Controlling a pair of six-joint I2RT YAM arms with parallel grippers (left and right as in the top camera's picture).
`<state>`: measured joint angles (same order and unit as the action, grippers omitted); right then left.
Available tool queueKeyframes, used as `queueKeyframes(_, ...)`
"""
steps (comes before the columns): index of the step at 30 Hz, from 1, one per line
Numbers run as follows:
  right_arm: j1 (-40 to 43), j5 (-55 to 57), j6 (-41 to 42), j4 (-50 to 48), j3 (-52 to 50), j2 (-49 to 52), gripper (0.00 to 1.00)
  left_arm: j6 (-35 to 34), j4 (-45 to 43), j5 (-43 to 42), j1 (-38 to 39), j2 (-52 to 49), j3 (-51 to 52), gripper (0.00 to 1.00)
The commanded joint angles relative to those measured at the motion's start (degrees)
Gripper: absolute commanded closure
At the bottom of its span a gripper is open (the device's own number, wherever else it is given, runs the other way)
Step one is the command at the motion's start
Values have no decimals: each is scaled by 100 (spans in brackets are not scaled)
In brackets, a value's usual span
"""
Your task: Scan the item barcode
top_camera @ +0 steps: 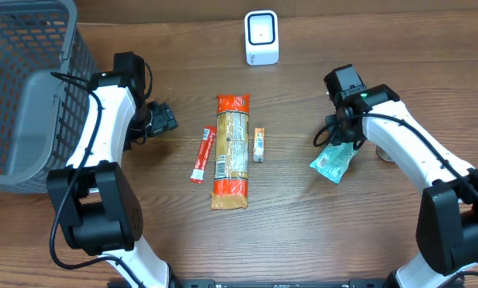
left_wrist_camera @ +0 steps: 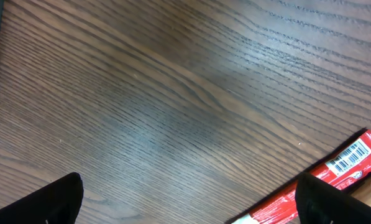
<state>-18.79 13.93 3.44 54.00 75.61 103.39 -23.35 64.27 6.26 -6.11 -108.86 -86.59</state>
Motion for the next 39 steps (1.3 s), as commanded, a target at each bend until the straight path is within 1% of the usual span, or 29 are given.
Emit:
queueKeyframes(1,22,-326,577,-275,-42,-42,47,153,-9,28,2,96,-11,0)
queueKeyframes(3,15,-765,1073,-407,-42,-42,54,153,-9,28,2,96,-11,0)
queueKeyframes(5,15,-1141,1541,-426,-57,-42,69,153,-9,31,2,96,-11,0)
queueKeyframes(8,9,-1322,2124,-428,-181,-42,79,153,-9,28,2,96,-11,0)
queueKeyframes(12,7,-1228,2413,-538,-511,-42,84,153,-9,31,2,96,-11,0)
queueKeyframes(15,7,-608,2448,-728,-796,-42,87,153,-9,28,2,96,-11,0)
queueKeyframes(18,17,-249,2411,-726,-785,-61,92,153,-9,31,2,96,-11,0)
queueKeyframes(21,17,-256,2236,-684,-678,-120,92,153,-9,28,2,96,-11,0)
queueKeyframes(23,17,-245,2162,-656,-610,-164,86,153,-9,28,2,96,-11,0)
queueKeyframes(26,24,-229,2162,-562,-612,-170,83,153,-9,28,2,96,-11,0)
queueKeyframes(32,22,-173,2155,-404,-634,-164,82,153,-9,31,2,96,-11,0)
queueKeyframes(35,22,-197,1910,-431,-730,-157,82,153,-9,28,2,96,-11,0)
queueKeyframes(39,17,-195,1858,-579,-922,-136,75,153,-9,31,2,96,-11,0)
